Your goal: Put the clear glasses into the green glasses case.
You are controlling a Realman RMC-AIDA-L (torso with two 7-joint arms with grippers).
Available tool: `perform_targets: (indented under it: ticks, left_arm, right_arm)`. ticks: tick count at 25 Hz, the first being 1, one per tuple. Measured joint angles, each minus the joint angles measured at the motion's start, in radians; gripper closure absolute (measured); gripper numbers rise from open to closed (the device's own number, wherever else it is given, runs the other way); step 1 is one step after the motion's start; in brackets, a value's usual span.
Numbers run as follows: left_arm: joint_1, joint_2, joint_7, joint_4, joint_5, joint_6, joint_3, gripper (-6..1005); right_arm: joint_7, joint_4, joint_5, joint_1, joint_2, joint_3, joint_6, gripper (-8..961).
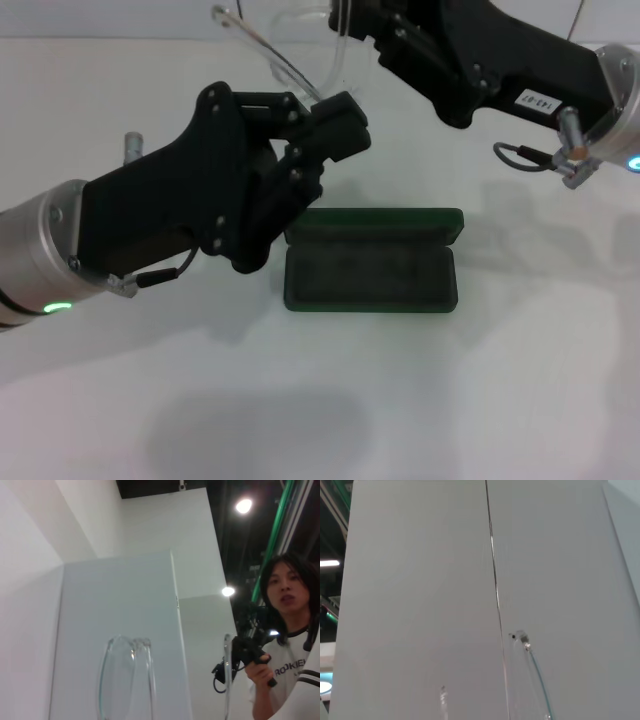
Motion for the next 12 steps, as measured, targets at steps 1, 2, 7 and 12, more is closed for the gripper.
perform_targets:
  ticks: [1, 2, 7, 12]
  left_arm:
    - [0.0, 0.0, 0.0, 0.0, 0.0, -0.001, -0.004, 931]
    - [0.001, 0.0, 0.001, 0.0, 0.0, -0.002, -0.007, 931]
    - [0.0, 0.0, 0.001, -0.001, -0.001, -0.021, -0.015, 931]
    - [-0.003, -0.003, -0.001, -0.008, -0.009, -0.048, -0.016, 931]
  right_arm:
    - [0.0, 0.0, -0.001, 0.001, 0.0, -0.005, 0.004, 897]
    - [0.0, 0.0, -0.002, 0.001, 0.0, -0.013, 0.011, 897]
    - [-0.001, 0.0, -0.003, 0.007, 0.0, -0.041, 0.033, 897]
    - [-0.001, 0.0, -0.003, 0.01, 0.0, -0.042, 0.039, 898]
